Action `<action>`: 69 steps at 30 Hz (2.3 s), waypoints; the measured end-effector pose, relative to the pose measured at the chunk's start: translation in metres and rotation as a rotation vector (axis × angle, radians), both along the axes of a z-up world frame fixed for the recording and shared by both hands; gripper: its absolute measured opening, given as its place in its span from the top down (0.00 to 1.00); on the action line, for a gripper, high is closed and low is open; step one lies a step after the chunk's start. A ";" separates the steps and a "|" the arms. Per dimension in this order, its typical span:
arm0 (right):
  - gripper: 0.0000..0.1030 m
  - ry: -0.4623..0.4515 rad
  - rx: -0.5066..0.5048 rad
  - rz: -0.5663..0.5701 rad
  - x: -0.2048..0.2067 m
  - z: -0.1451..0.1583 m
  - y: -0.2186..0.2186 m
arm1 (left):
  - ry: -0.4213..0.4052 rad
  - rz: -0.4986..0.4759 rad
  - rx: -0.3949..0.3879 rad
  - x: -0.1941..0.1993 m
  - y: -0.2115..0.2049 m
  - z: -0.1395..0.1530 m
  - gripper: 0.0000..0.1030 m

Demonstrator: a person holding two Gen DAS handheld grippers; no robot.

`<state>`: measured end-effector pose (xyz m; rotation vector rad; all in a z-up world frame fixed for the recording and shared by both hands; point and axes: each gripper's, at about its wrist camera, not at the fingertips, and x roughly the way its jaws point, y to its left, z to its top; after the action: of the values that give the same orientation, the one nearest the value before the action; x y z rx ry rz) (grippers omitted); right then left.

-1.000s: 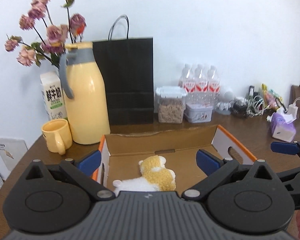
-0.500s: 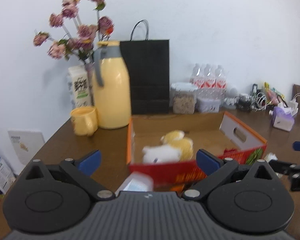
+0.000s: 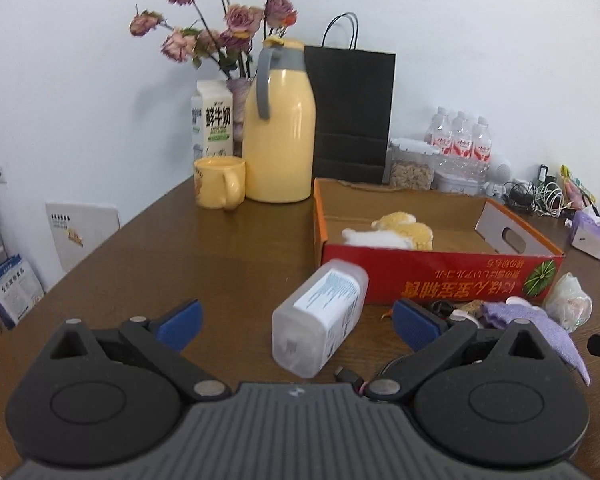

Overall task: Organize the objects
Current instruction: 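Grasp the clear plastic container with the left gripper while the right gripper grasps the plastic-wrapped item, then carry the container with the left gripper into the box while the right gripper drops the wrapped item there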

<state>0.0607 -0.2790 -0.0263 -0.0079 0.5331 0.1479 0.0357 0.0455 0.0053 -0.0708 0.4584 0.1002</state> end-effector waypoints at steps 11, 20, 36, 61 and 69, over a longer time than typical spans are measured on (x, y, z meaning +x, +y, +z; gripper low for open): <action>0.00 0.028 -0.002 -0.035 0.019 -0.009 -0.010 | 0.043 0.006 -0.003 0.011 0.000 -0.010 0.00; 0.00 0.042 0.015 -0.031 0.066 -0.009 -0.012 | 0.086 0.019 0.003 0.040 0.001 -0.020 0.00; 0.19 0.106 0.088 -0.018 0.101 -0.022 -0.012 | 0.138 -0.022 -0.048 0.076 0.001 -0.040 0.18; 0.56 -0.044 0.069 0.004 0.069 -0.003 -0.012 | 0.001 -0.048 -0.067 0.049 0.002 -0.020 0.60; 0.56 -0.146 0.053 0.047 0.068 0.030 -0.004 | -0.118 -0.090 -0.049 0.049 -0.010 0.019 0.60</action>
<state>0.1285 -0.2825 0.0038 0.0205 0.3832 0.2054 0.0852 0.0357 0.0244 -0.1034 0.3459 -0.0034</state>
